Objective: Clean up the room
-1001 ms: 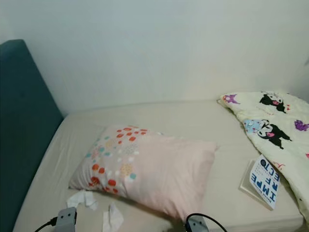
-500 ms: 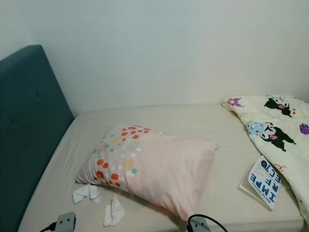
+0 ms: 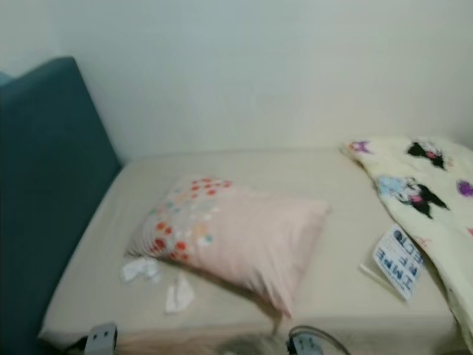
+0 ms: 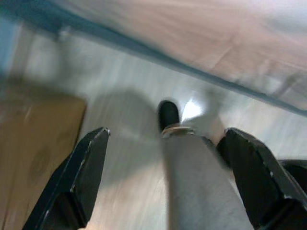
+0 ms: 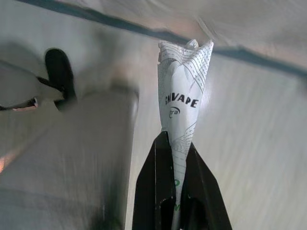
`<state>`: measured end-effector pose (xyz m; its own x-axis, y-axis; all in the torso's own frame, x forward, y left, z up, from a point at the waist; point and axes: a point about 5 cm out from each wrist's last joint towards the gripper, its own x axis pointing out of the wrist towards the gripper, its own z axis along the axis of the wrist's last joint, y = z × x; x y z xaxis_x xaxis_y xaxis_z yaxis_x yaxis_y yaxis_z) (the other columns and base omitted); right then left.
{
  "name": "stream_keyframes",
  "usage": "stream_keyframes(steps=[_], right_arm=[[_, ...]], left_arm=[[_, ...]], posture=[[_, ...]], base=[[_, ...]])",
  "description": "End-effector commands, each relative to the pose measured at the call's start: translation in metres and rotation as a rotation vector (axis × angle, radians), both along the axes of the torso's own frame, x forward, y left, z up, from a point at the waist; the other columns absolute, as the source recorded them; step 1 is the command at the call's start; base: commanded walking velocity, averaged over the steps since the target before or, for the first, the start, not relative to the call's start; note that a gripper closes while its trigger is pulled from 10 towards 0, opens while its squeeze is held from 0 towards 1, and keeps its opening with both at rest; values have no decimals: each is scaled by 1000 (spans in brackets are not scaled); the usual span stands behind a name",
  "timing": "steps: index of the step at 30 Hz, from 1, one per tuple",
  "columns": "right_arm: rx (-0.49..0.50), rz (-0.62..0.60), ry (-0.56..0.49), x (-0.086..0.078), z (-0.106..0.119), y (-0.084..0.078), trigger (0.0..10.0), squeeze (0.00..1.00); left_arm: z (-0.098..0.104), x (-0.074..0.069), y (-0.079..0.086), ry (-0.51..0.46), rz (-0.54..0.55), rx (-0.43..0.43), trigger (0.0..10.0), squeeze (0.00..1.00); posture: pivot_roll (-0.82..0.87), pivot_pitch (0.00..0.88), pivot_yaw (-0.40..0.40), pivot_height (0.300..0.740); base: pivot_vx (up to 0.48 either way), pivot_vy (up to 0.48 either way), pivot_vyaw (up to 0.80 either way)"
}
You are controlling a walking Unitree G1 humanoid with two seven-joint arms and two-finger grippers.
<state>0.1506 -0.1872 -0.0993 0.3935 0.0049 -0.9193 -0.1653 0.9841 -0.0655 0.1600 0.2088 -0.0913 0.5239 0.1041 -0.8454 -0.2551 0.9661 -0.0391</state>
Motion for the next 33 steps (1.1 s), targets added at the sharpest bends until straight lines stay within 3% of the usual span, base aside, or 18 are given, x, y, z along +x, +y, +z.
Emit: stream_keyframes(steps=[1, 22, 29, 33], right_arm=[[10, 14, -1, 0, -1, 5, 10000, 0], [-2, 34, 8, -4, -2, 4, 10000, 0], [-1, 31, 13, -6, -3, 4, 10000, 0], [0, 28, 14, -6, -3, 4, 10000, 0]], left_arm=[[-2, -4, 2, 22, -8, 11, 10000, 0], [-1, -2, -2, 17, -45, 5, 10000, 0], [-1, -1, -5, -2, -36, -26, 10000, 0], [-1, -1, -4, -10, -18, -31, 10000, 0]], posture=[[-40, 0, -3, 727], [-46, 0, -4, 727], [-46, 0, -2, 727], [-45, 0, -3, 727]], base=[[0, 0, 0], [0, 0, 0], [454, 0, 0], [0, 0, 0]])
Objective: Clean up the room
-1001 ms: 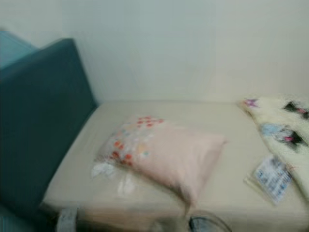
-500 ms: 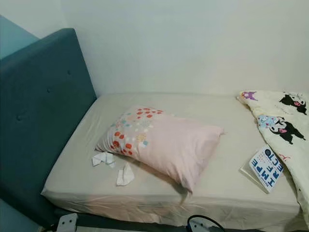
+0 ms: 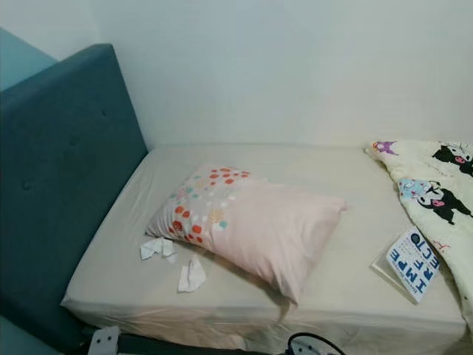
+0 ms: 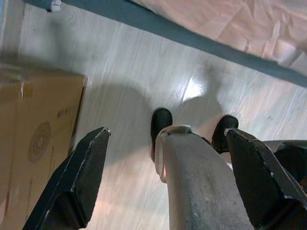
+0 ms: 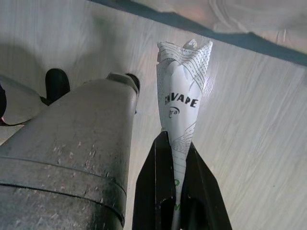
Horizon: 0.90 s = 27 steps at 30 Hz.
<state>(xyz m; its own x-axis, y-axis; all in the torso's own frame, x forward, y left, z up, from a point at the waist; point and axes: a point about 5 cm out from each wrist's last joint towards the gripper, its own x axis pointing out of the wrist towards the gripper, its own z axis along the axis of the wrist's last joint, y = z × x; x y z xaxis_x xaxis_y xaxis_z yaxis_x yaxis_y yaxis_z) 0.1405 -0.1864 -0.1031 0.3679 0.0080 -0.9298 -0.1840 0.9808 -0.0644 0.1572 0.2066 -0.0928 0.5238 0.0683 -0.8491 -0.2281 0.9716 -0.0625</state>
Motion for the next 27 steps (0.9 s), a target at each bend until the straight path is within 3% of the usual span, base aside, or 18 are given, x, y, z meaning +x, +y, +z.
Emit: stream_keyframes(steps=[1, 27], right_arm=[[4, 10, -14, 4, 1, 3, 10000, 0], [4, 14, -19, 7, 2, 3, 10000, 0]], left_arm=[[1, 2, -2, -14, 10, -6, 10000, 0], [2, 4, -2, -29, 0, -5, 10000, 0]], posture=[[-44, 0, -4, 727], [-43, 0, -6, 727]], base=[[0, 0, 0], [0, 0, 0]])
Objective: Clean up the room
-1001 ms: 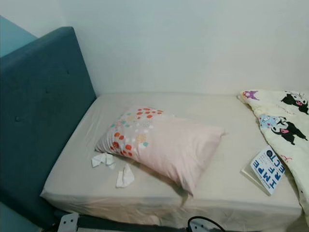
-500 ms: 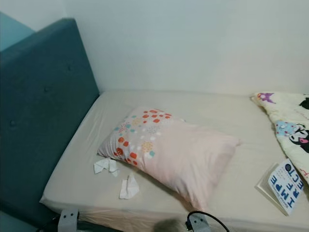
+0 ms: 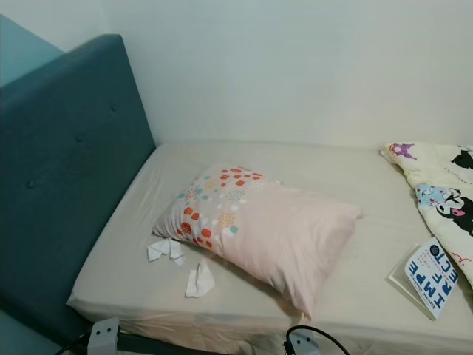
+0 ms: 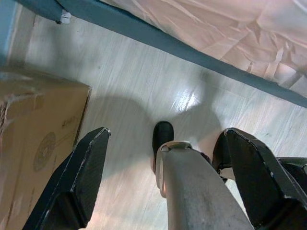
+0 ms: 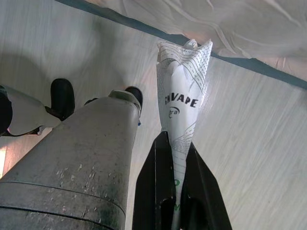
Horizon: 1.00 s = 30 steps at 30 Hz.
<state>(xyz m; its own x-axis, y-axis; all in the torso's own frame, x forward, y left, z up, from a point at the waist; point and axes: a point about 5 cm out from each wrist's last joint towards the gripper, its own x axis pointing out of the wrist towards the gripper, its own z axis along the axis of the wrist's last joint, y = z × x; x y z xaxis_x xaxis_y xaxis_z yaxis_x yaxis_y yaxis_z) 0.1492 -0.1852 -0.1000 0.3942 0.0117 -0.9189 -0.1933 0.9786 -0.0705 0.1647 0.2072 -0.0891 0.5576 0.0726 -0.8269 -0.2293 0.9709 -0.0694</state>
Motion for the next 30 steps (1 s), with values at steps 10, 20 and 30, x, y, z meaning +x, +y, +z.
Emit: stream_keyframes(steps=[10, 20, 30], right_arm=[[5, 4, 10, -2, -1, 2, 10000, 0], [8, 5, 13, -3, -2, 4, 10000, 0], [10, 9, 17, -4, -2, 5, 10000, 0]], left_arm=[[-2, -2, -6, 1, -25, -17, 10000, 0], [-1, -2, -5, -1, -31, -20, 10000, 0], [-1, -2, -4, -3, -28, -19, 10000, 0]], posture=[[-45, 0, -6, 727], [-43, 0, -1, 727], [-42, 0, -1, 727]], base=[[142, 0, 0], [305, 0, 0], [318, 0, 0]])
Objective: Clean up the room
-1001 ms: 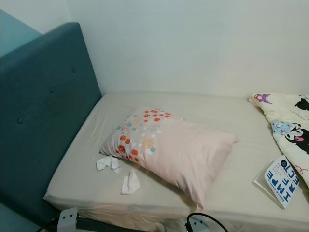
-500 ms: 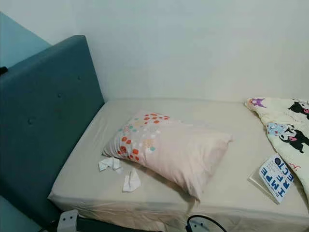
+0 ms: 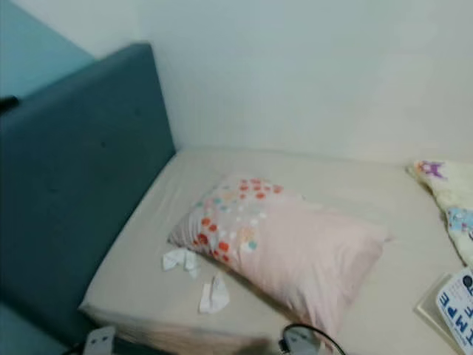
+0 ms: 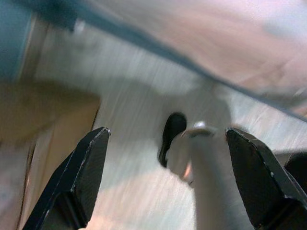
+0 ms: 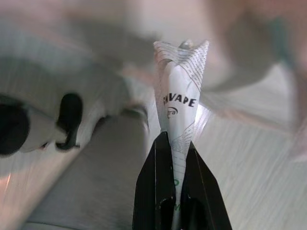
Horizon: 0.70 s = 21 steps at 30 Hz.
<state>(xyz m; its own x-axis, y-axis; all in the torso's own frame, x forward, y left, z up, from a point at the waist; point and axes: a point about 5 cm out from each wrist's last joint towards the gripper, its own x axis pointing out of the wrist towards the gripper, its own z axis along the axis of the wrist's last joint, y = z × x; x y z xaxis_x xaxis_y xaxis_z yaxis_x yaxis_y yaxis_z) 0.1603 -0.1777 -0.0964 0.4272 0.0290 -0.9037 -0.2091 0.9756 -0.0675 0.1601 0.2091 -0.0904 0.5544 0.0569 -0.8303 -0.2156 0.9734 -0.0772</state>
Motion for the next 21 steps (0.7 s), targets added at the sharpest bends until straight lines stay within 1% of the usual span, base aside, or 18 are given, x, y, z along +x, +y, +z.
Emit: stream_keyframes(steps=[1, 2, 17, 21], right_arm=[[-1, -10, 54, -15, -6, -2, 10000, 0], [-2, -8, 55, -16, -6, -2, 10000, 0], [-12, 3, 64, -19, -7, -4, 10000, 0], [-14, 4, 66, -20, -7, -5, 10000, 0]], left_arm=[[0, 2, -6, -8, -14, -10, 10000, 0], [0, 2, -6, -7, 3, -20, 10000, 0], [0, 1, -6, -2, -6, -16, 10000, 0], [-1, 0, -6, 16, -1, -14, 10000, 0]], posture=[[-42, 0, -1, 727], [-42, 0, -1, 727], [-43, 0, -1, 727], [-43, 0, -1, 727]], base=[[281, 0, 0], [0, 0, 0], [0, 0, 0], [0, 0, 0]])
